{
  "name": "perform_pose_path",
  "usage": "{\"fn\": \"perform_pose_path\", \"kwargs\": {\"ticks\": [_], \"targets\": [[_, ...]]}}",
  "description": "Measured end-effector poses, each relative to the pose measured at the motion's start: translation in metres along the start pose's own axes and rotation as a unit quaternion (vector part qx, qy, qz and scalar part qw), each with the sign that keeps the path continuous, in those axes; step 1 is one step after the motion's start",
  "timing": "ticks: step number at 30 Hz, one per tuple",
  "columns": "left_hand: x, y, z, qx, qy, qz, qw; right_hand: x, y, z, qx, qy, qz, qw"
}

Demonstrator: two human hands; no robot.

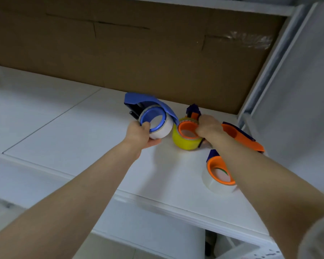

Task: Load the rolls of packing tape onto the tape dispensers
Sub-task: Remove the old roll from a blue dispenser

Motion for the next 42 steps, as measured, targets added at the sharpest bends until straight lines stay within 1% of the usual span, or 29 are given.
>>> {"fn": "perform_pose_path", "kwargs": {"ticks": [5, 7, 9, 11, 13, 14, 15, 16, 17, 18, 19, 21, 23, 26, 29, 30, 32, 34, 36, 39, 40, 42], "targets": [[0.013, 0.006, -0.002, 0.038, -0.006, -0.114, 0.993, -0.012, 0.012, -0.023, 0.004, 0.062, 0.043, 0.997], [0.021, 0.012, -0.001, 0.054, -0.016, -0.151, 0.987, -0.011, 0.014, -0.023, 0.007, 0.080, 0.031, 0.996], [0.028, 0.019, 0.002, 0.075, -0.026, -0.177, 0.981, -0.006, 0.009, -0.020, 0.004, 0.061, 0.020, 0.998], [0.035, 0.025, 0.002, 0.087, -0.027, -0.206, 0.974, 0.001, -0.009, -0.013, -0.025, 0.038, 0.000, 0.999], [0.039, 0.029, 0.002, 0.096, -0.022, -0.241, 0.966, 0.011, -0.026, 0.001, -0.044, 0.004, -0.076, 0.996], [0.041, 0.032, 0.002, 0.102, -0.020, -0.255, 0.961, 0.015, -0.028, 0.009, -0.024, -0.004, -0.159, 0.987], [0.043, 0.035, 0.002, 0.107, -0.018, -0.269, 0.957, 0.020, -0.025, 0.020, 0.016, -0.004, -0.253, 0.967], [0.044, 0.037, 0.002, 0.111, -0.012, -0.284, 0.952, 0.026, -0.019, 0.033, 0.061, -0.002, -0.315, 0.947], [0.045, 0.039, 0.002, 0.112, -0.002, -0.302, 0.947, 0.033, -0.012, 0.044, 0.099, -0.020, -0.321, 0.942], [0.046, 0.040, 0.002, 0.112, 0.009, -0.320, 0.941, 0.039, -0.004, 0.050, 0.112, -0.056, -0.285, 0.950], [0.046, 0.040, 0.001, 0.108, 0.020, -0.336, 0.936, 0.042, 0.002, 0.055, 0.109, -0.085, -0.246, 0.959], [0.047, 0.037, 0.000, 0.099, 0.033, -0.354, 0.929, 0.039, 0.011, 0.055, 0.074, -0.101, -0.213, 0.969], [0.046, 0.034, 0.000, 0.095, 0.040, -0.365, 0.925, 0.036, 0.015, 0.056, 0.056, -0.104, -0.226, 0.967], [0.040, 0.027, -0.001, 0.086, 0.052, -0.398, 0.912, 0.031, 0.015, 0.058, 0.057, -0.112, -0.240, 0.963], [0.041, 0.020, 0.000, 0.094, 0.037, -0.400, 0.911, 0.029, 0.012, 0.058, 0.055, -0.128, -0.236, 0.962], [0.041, 0.019, 0.001, 0.096, 0.033, -0.399, 0.911, 0.029, 0.012, 0.057, 0.048, -0.135, -0.218, 0.966], [0.039, 0.020, 0.003, 0.099, 0.031, -0.389, 0.915, 0.029, 0.014, 0.057, 0.028, -0.134, -0.144, 0.980], [0.033, 0.020, 0.005, 0.097, 0.028, -0.351, 0.931, 0.033, 0.014, 0.061, -0.013, -0.136, -0.071, 0.988], [0.022, 0.021, 0.005, 0.091, 0.033, -0.302, 0.948, 0.036, 0.012, 0.067, -0.041, -0.145, -0.041, 0.988], [0.004, 0.016, 0.007, 0.069, 0.047, -0.232, 0.969, 0.033, 0.014, 0.068, -0.032, -0.136, -0.038, 0.989], [0.000, 0.012, 0.007, 0.060, 0.045, -0.208, 0.975, 0.032, 0.011, 0.067, -0.032, -0.130, -0.059, 0.989], [-0.007, 0.002, 0.009, 0.041, 0.034, -0.166, 0.985, 0.038, -0.005, 0.071, -0.057, -0.153, -0.156, 0.974]]}}
Point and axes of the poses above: each hand's wrist, its own z-axis away from the middle knuckle, its own y-axis out of the palm, x = y × z, the point moved 9 cm from there along -z, towards the middle knuckle
